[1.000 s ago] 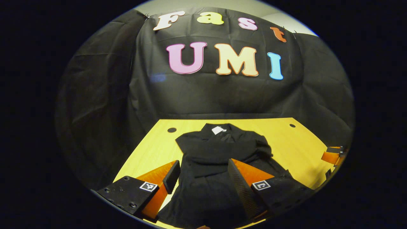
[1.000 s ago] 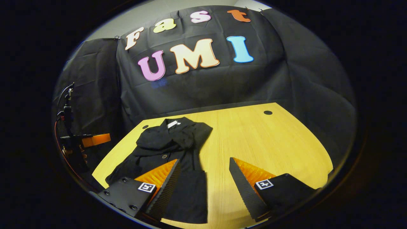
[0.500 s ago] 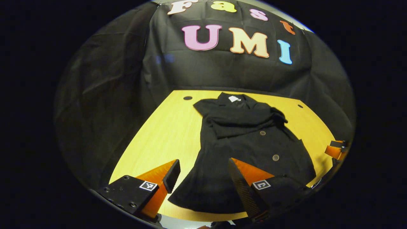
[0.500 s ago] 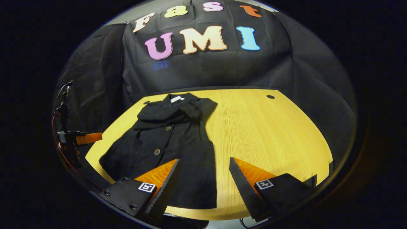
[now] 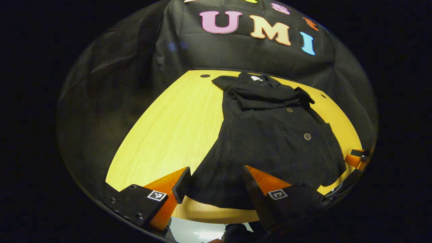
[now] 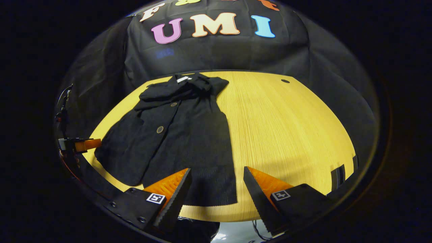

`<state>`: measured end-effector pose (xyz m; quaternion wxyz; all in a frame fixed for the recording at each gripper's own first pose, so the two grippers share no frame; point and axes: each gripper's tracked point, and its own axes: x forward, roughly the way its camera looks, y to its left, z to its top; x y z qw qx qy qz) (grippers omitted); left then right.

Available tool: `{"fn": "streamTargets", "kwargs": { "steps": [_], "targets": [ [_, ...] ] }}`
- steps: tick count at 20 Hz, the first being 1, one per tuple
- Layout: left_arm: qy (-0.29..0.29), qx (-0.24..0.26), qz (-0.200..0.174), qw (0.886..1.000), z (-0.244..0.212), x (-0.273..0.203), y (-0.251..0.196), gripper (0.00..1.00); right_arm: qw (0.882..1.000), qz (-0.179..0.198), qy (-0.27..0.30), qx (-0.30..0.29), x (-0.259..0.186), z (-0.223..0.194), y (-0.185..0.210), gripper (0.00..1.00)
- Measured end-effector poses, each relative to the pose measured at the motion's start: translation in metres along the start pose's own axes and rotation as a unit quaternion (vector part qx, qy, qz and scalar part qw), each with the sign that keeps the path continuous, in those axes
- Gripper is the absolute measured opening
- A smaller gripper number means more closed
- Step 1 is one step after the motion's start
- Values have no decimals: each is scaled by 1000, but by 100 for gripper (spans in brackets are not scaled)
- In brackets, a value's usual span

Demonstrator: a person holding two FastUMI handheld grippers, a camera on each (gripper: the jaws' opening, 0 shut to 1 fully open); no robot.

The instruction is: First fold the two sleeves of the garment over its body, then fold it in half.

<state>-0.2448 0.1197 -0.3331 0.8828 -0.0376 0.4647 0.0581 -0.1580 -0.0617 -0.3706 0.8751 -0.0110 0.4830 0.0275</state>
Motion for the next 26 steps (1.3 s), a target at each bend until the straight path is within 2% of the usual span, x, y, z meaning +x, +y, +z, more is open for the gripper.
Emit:
{"fn": "streamTargets", "kwargs": {
  "steps": [3,6,8,11,12,13,15,16,18,21,26],
  "targets": [
    [24,-4,-5,1000,-20,6,3,94,1000,-9,29,-4,11,-18,3,98],
    [12,33,-13,999,-22,7,1,93,999,-18,40,-6,12,-27,5,99],
    [5,38,-22,999,-18,8,1,94,999,-15,37,2,11,-27,5,98],
    [2,26,-19,999,-18,10,2,91,999,6,34,-10,15,-28,15,82],
    [1,26,-27,999,-17,9,-2,84,999,16,33,-9,17,-26,18,56],
    [-2,31,-41,999,-18,10,-11,77,999,30,34,-4,17,-27,24,41],
    [-4,31,-59,998,-17,11,-24,30,998,41,40,14,17,-25,24,11],
    [2,28,-55,998,-17,10,-26,6,998,47,41,21,13,-25,25,4],
    [14,17,-56,998,-18,11,-25,0,997,56,45,24,15,-25,26,3],
    [34,-6,-64,997,-24,3,-30,0,995,74,58,12,13,-29,27,3],
    [53,-7,-47,997,-29,-8,-34,0,993,102,53,-7,6,-15,19,2]
  ]
}}
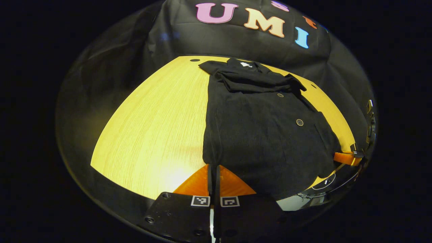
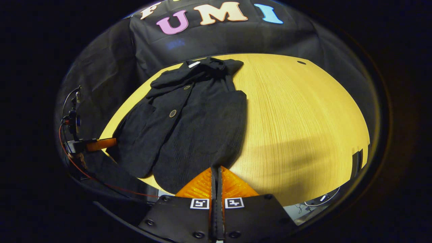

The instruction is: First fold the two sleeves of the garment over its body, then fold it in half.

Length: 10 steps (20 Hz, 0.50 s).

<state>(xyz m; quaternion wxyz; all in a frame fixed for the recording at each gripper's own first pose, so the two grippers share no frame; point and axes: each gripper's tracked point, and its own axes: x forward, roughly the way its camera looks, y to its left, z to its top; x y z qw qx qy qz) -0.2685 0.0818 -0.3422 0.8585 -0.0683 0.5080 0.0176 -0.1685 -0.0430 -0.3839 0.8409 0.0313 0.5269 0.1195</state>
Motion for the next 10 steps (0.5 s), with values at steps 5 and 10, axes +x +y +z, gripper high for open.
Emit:
{"fn": "streamTargets", "kwargs": {
  "steps": [5,10],
  "targets": [
    [17,-7,2,1000,-4,-27,-20,0,999,35,-18,-15,-19,24,-11,2],
    [-43,-61,-5,997,54,-45,-37,0,995,72,-72,-11,-39,64,5,3]
  ]
}}
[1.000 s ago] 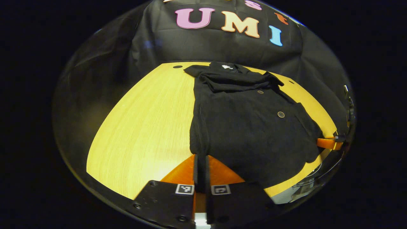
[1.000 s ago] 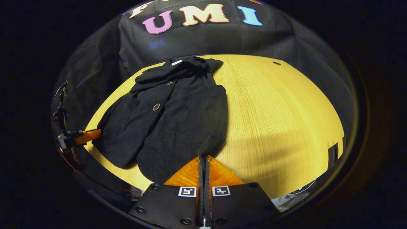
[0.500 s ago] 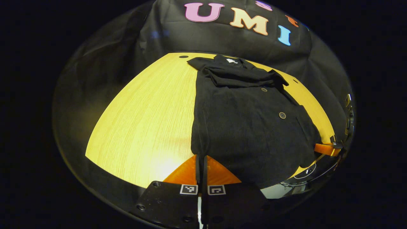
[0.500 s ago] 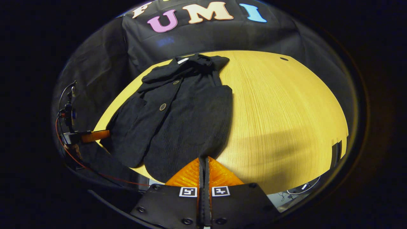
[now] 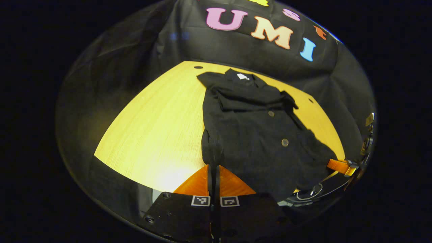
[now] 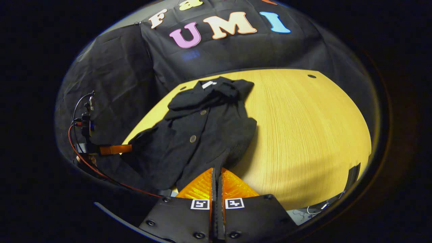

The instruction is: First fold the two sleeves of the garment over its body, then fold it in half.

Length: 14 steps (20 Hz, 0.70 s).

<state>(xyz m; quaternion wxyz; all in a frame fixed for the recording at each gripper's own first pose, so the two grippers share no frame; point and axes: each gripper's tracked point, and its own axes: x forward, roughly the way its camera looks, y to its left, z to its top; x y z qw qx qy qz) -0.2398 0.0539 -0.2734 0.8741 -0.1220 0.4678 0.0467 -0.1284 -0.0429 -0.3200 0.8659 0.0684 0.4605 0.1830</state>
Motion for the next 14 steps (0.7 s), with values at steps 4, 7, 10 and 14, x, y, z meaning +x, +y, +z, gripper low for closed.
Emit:
{"fn": "streamTargets", "kwargs": {
  "steps": [4,7,10,14],
  "targets": [
    [-25,-3,2,1000,37,2,-9,0,999,27,-35,3,8,53,8,2],
    [-45,-12,-5,999,69,6,-10,0,998,25,-57,-1,13,90,7,2],
    [-63,-15,-12,998,101,14,-13,0,996,26,-81,2,15,119,9,2],
    [-87,-11,-21,996,144,29,-14,0,994,27,-107,0,21,160,11,2]
  ]
}}
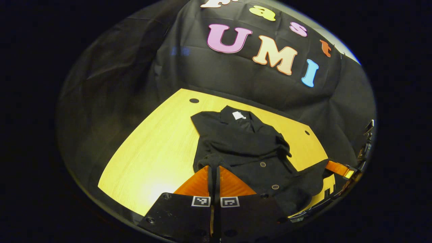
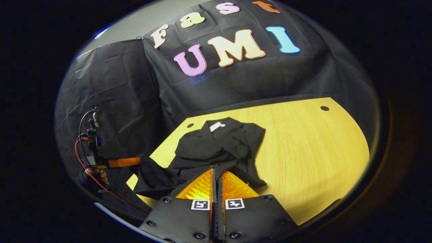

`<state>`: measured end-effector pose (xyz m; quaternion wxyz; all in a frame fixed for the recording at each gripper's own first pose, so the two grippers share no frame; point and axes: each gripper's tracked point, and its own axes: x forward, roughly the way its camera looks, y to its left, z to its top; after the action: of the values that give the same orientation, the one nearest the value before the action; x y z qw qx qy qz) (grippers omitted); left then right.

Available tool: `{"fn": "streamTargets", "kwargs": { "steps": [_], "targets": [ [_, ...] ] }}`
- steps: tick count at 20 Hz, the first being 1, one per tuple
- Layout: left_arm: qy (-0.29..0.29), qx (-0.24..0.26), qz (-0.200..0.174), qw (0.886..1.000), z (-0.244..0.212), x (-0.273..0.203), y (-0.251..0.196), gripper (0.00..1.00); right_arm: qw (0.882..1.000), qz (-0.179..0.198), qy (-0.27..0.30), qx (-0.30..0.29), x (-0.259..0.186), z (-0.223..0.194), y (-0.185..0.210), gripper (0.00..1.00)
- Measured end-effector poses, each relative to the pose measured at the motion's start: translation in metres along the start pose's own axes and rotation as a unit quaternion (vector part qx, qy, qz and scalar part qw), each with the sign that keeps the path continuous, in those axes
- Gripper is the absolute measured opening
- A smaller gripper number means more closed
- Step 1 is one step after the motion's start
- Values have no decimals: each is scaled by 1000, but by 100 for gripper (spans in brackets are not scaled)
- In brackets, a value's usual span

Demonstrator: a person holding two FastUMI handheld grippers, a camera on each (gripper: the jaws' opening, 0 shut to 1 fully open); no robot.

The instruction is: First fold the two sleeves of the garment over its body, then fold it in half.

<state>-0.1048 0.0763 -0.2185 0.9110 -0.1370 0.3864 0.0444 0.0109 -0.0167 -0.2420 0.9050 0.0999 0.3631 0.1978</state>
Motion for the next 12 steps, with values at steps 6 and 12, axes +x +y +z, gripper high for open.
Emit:
{"fn": "streamTargets", "kwargs": {
  "steps": [6,12],
  "targets": [
    [-28,18,-10,999,47,34,2,0,999,0,-31,-11,28,55,3,2],
    [-42,15,-20,999,83,71,8,0,999,-12,-45,-9,56,90,-2,2]
  ]
}}
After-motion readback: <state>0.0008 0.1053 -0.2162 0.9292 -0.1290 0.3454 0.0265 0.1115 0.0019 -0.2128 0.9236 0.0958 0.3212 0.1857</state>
